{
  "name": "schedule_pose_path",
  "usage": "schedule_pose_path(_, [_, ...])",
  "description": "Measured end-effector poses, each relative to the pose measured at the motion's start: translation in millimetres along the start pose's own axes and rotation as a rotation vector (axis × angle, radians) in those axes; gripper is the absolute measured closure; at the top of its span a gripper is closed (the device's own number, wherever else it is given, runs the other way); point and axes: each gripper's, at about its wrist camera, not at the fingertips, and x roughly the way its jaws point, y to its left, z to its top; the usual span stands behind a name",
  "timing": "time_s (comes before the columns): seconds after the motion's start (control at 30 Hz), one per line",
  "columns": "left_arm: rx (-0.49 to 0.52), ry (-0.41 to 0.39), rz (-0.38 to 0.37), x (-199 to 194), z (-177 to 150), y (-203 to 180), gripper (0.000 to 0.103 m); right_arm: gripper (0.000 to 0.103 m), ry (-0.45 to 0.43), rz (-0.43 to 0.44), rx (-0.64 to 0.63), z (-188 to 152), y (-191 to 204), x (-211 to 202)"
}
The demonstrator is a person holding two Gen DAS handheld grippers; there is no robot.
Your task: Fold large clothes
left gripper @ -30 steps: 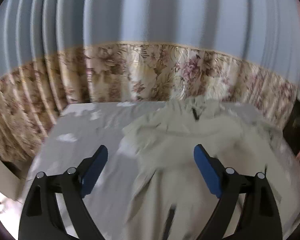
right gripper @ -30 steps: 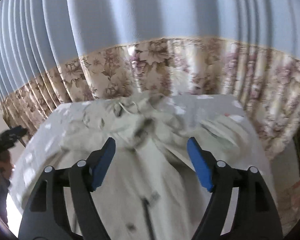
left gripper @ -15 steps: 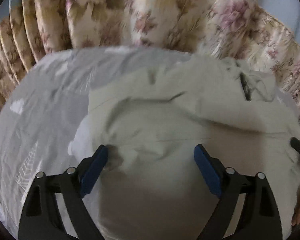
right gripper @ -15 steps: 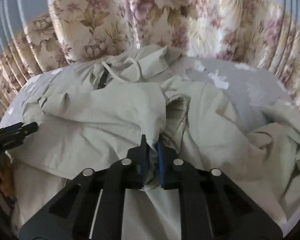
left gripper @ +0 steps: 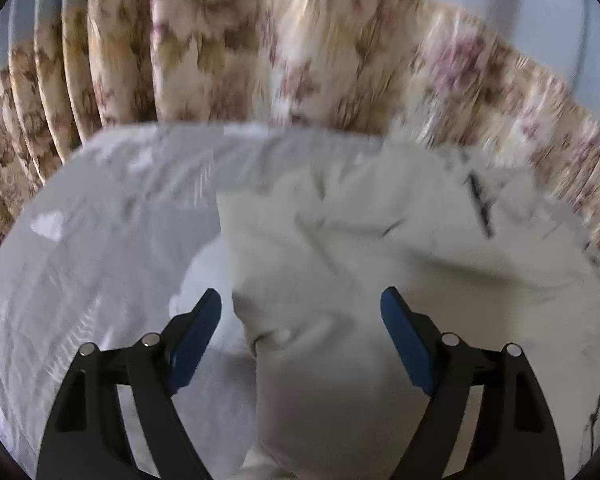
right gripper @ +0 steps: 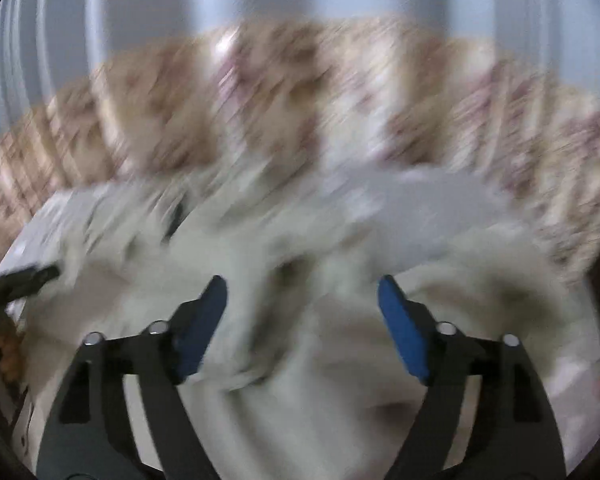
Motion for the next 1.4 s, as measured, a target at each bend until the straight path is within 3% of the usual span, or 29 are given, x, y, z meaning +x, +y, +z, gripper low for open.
schedule_pose_path(0.1, [-0.023, -0.084, -0.037, -23.9, 11.1, -3.7, 0.019, 0.013, -0.029, -0.072, 0.051, 19.8, -45.1, -15.8])
schedule_pose_path(0.17, [-0.025, -0.125, -0.064, -39.0, 15.1, -5.2, 0.015, 0.011, 0.033, -0.160, 0.033, 26.3, -80.1, -10.6])
schedule_pose_path(0.27, [0.019, -0.193, -0.060, -58.4, 18.7, -11.9, 0.010, 0.008, 0.062, -0.307, -0.043, 17.0, -120.2, -10.1])
schedule_pose_path(0.33, [0.066, -0.243, -0.035, -69.7, 18.5, -19.3, 0.009, 0.008, 0.067, -0.351, -0.010, -1.6, -149.7, -12.1])
schedule_pose_path(0.4, [0.096, -0.283, -0.010, -75.9, 17.3, -23.0, 0.009, 0.008, 0.063, -0.266, 0.122, -23.0, -180.0, -9.2])
schedule_pose_path(0.43, [0.101, -0.295, -0.002, -77.5, 16.0, -24.6, 0.009, 0.008, 0.078, -0.157, 0.206, -32.5, -195.0, -4.3])
schedule_pose_path(0.5, [0.082, -0.279, -0.015, -76.6, 15.9, -26.1, 0.009, 0.009, 0.063, -0.071, 0.265, -35.1, -204.6, -0.3])
schedule_pose_path(0.57, [0.070, -0.268, -0.045, -75.7, 15.0, -26.5, 0.009, 0.009, 0.059, -0.078, 0.255, -31.3, -197.5, 2.9])
schedule_pose_path(0.67, [0.096, -0.264, -0.035, -75.1, 11.4, -30.6, 0.009, 0.009, 0.077, -0.075, 0.135, -25.6, -168.8, 9.5])
schedule_pose_path(0.7, [0.103, -0.269, -0.026, -74.5, 10.8, -32.2, 0.009, 0.014, 0.100, -0.125, 0.091, -25.3, -159.3, 17.4])
schedule_pose_path(0.77, [0.109, -0.265, -0.025, -74.1, 9.2, -33.6, 0.009, 0.063, 0.176, -0.251, 0.066, -29.4, -156.3, 34.9])
schedule_pose_path(0.8, [0.106, -0.265, -0.027, -73.3, 8.8, -33.7, 0.009, 0.098, 0.192, -0.278, 0.101, -30.3, -165.2, 39.8])
schedule_pose_path(0.93, [0.089, -0.258, -0.028, -72.3, 8.3, -29.9, 0.009, 0.098, 0.036, -0.500, 0.414, -37.0, -243.4, -2.4])
schedule_pose_path(0.97, [0.080, -0.256, -0.034, -72.5, 9.0, -28.4, 0.009, 0.098, 0.013, -0.508, 0.476, -40.6, -256.8, -12.5])
schedule_pose_path(1.1, [0.046, -0.249, -0.064, -73.4, 10.1, -24.0, 0.009, 0.086, 0.015, -0.422, 0.526, -51.2, -265.8, -15.3])
schedule_pose_path(1.27, [0.042, -0.234, -0.060, -70.1, 9.9, -23.1, 0.009, 0.079, 0.009, -0.247, 0.744, -68.3, -296.7, -15.1])
schedule_pose_path(1.3, [0.037, -0.231, -0.064, -69.7, 10.0, -22.2, 0.009, 0.061, 0.023, -0.224, 0.814, -78.6, -307.1, -14.5])
schedule_pose_path(1.33, [0.033, -0.228, -0.070, -69.5, 10.3, -21.3, 0.009, 0.036, 0.036, -0.223, 0.859, -83.3, -315.8, -14.2])
schedule_pose_path(1.4, [0.030, -0.229, -0.067, -69.7, 10.5, -20.2, 0.009, 0.028, 0.049, -0.234, 0.936, -96.1, -330.6, -17.0])
